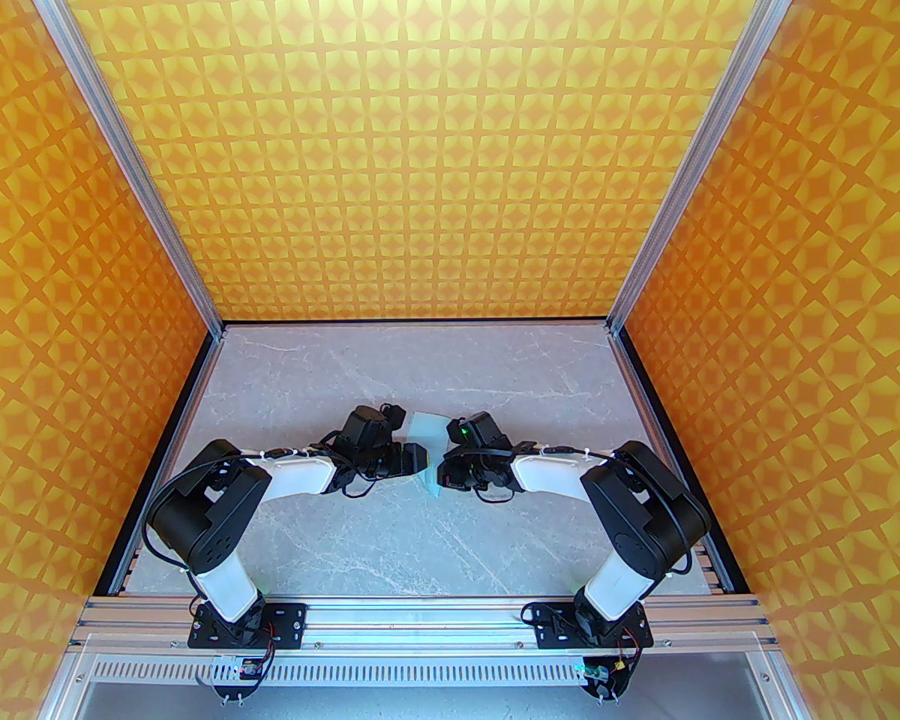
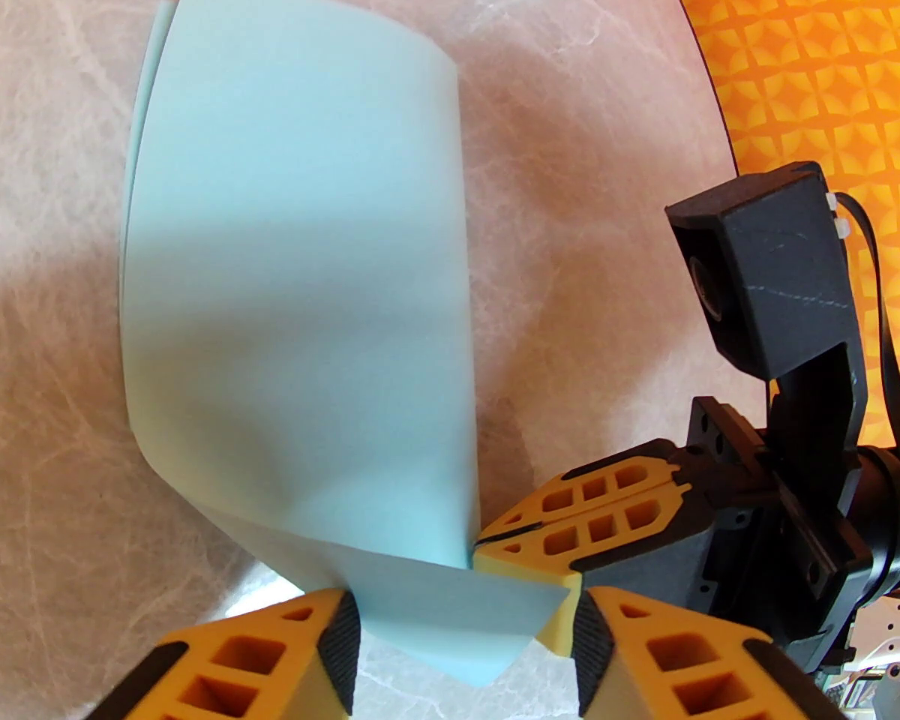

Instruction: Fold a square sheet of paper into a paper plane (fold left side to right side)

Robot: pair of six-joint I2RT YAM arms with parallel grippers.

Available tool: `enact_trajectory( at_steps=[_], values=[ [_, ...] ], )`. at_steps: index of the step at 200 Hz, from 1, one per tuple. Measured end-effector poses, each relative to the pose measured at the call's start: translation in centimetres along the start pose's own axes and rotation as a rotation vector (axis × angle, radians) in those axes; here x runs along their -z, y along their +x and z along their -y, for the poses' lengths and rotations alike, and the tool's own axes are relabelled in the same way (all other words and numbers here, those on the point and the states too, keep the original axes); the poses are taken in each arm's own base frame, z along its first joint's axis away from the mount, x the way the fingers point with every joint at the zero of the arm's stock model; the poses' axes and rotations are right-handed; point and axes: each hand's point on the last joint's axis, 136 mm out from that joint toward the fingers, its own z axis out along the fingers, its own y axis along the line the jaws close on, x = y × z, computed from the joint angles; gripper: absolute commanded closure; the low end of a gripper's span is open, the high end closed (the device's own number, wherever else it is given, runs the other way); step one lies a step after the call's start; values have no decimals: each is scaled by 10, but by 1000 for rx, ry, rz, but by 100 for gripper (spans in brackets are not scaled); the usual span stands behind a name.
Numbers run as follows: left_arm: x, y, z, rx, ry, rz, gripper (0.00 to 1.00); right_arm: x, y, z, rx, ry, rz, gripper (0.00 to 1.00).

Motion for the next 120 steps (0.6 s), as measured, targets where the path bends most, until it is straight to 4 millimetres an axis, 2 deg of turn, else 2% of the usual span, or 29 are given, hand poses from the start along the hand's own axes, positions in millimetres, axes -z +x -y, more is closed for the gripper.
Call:
enact_trajectory(
  at_steps=[14,28,40,53,62,89,109,120],
  values=[
    [0,-1,0,0,3,3,63,0,-1,0,1,-1,2,99],
    [-1,-1,0,6,6,5,65,0,-1,0,1,-1,2,100],
    [-2,-2,0,12,7,7,82,0,-1,0,1,-1,2,100],
    [-2,-2,1,13,9,10,82,0,-1,0,1,-1,2,100],
    [-2,-3,1,13,10,10,87,0,-1,0,1,-1,2,100],
    [-2,-2,0,14,9,9,83,0,-1,0,1,-1,2,100],
    [-2,-2,1,15,9,10,75,0,0,0,1,-1,2,100],
    [-2,-3,1,14,10,10,73,0,0,0,1,-1,2,100]
  ],
)
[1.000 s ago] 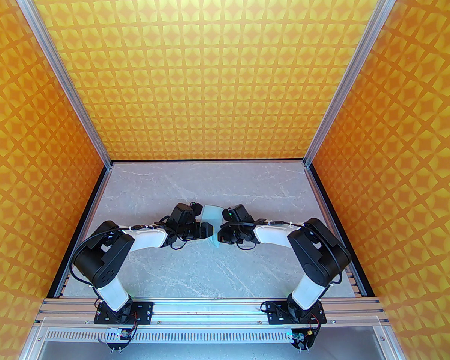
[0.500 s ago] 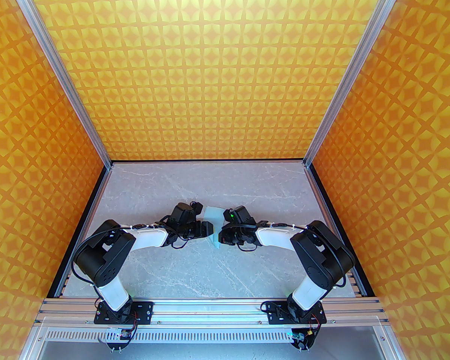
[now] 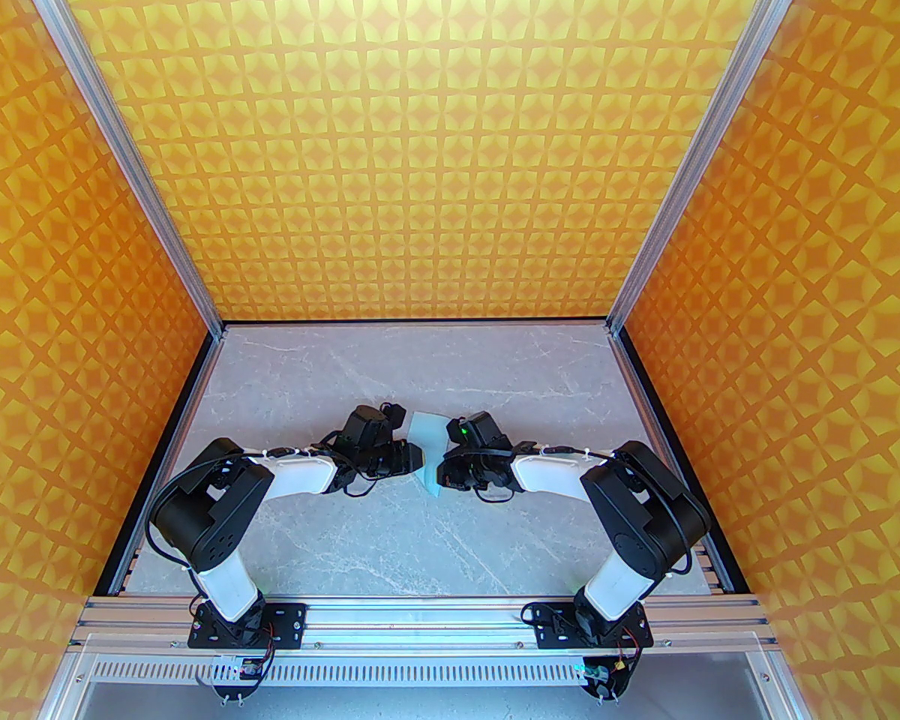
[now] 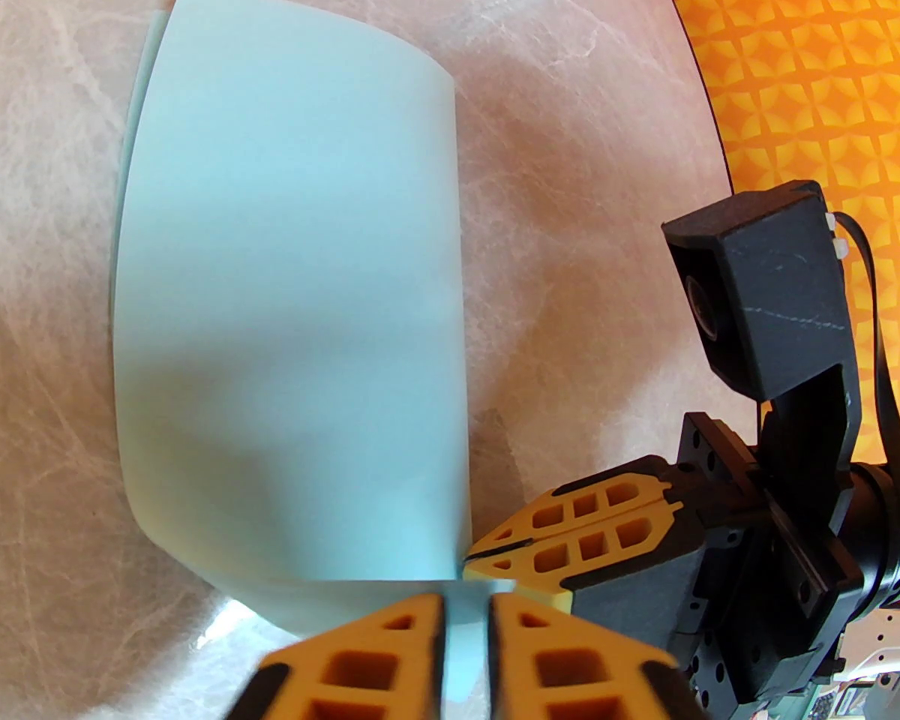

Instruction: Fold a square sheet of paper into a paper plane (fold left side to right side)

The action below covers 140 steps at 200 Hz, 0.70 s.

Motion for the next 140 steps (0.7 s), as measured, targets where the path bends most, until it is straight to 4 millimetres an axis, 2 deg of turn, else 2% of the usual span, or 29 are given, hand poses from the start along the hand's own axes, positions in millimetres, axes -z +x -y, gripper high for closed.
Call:
enact_trajectory(
  at_steps=[24,33,50,74,91,100,140],
  values=[
    [0,-2,2,-4,7,8,70,0,0,0,0,0,0,100],
    [0,-3,3,-4,12,13,75,0,0,0,0,-1,0,100],
    [-2,-6,5,-6,24,25,76,0,0,0,0,0,0,100],
    [-4,-9,5,1,37,38,88,0,0,0,-1,0,1,100],
    [-6,-10,5,2,43,42,89,1,-1,1,-4,-1,4,100],
    [-7,-10,4,5,44,43,94,1,-2,1,-5,-4,6,100],
    [-9,-10,3,7,48,43,93,13,-5,-3,-16,-27,44,95]
  ],
)
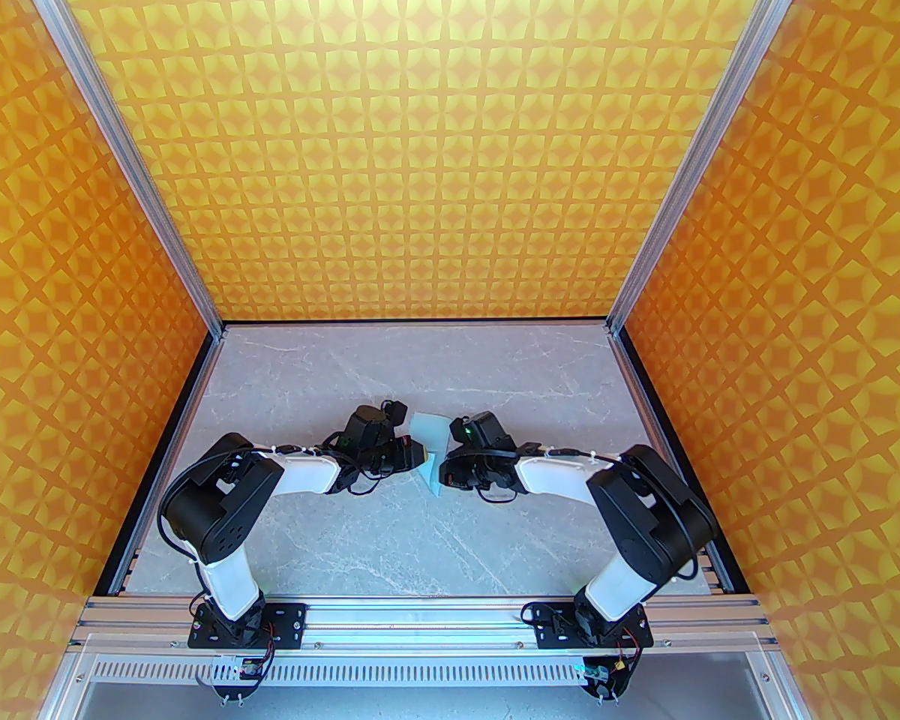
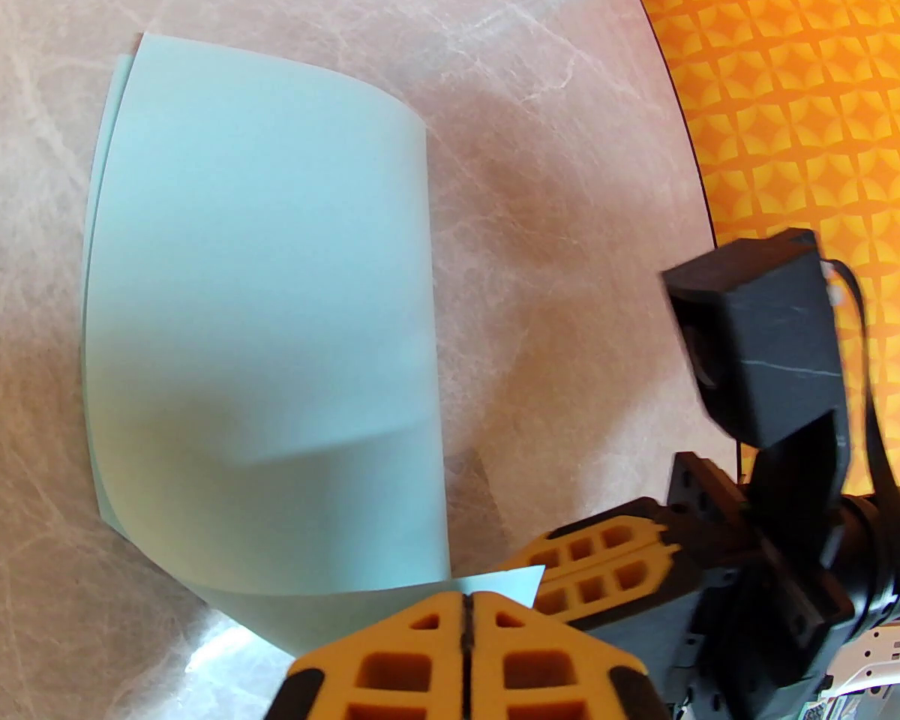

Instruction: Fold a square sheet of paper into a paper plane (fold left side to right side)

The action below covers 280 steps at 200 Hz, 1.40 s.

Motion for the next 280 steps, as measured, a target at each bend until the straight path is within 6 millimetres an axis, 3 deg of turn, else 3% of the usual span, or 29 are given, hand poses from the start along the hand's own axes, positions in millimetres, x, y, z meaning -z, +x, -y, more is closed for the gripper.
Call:
enact_trajectory(
  at_steps=[45,110,199,239,269,280],
  values=[
    [0,0,-1,7,-1,-1,93,12,-16,-12,-22,-83,84,84],
    [0,1,0,7,2,-4,93,16,-34,-25,-76,-193,172,82],
    [0,1,0,10,2,-4,92,8,-33,-22,-119,-230,192,82],
    [0,1,0,10,5,-5,92,6,-32,-22,-124,-238,182,86],
    [0,1,1,10,8,-7,92,5,-31,-21,-123,-235,179,99],
    [0,1,1,10,8,-7,92,5,-31,-20,-124,-232,177,100]
  ],
)
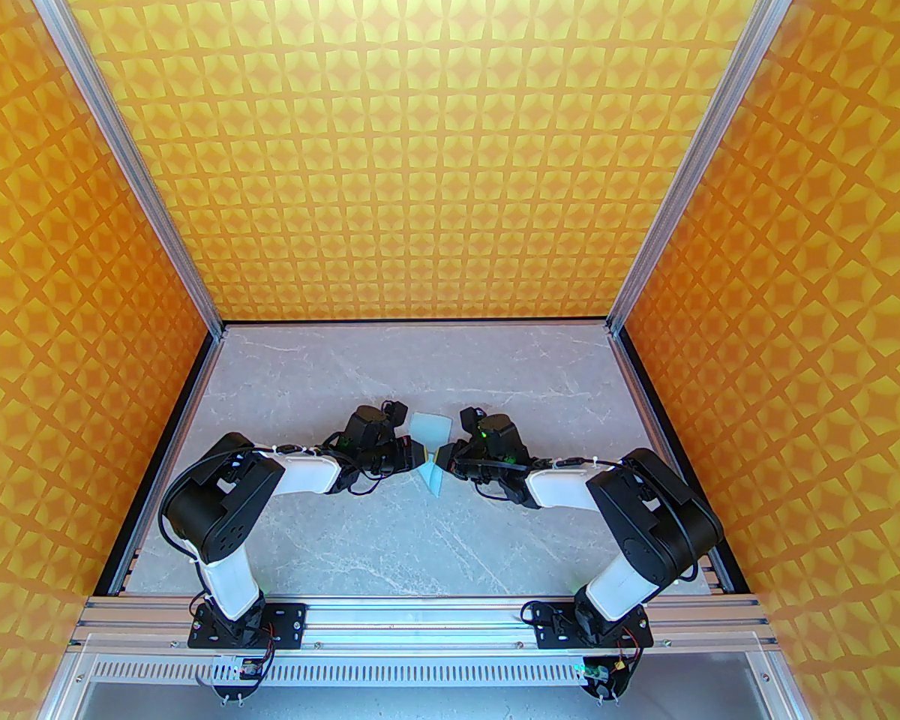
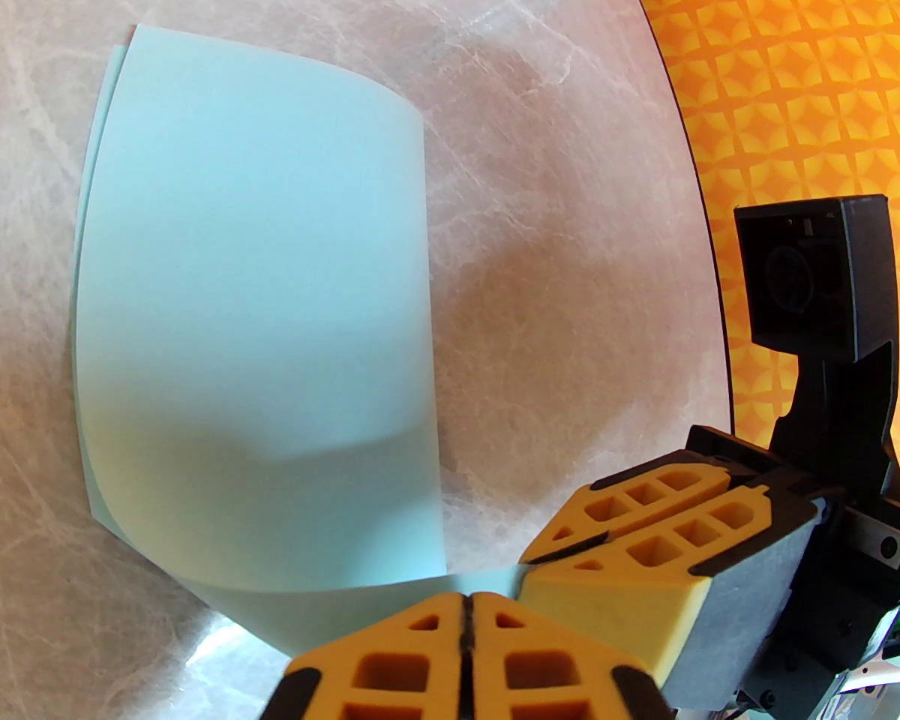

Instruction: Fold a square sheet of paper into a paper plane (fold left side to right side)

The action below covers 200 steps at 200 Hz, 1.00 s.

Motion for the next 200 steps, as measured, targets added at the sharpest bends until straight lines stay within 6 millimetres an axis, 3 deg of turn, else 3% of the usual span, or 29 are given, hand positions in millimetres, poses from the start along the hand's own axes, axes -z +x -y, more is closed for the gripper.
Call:
enact_trajectory(
  at_steps=[117,200],
  values=[
    [10,3,10,-13,13,1,84,6,-10,21,7,81,6,100],
    [-1,28,19,-49,18,-72,83,0,-13,24,41,107,-20,100]
  ],
)
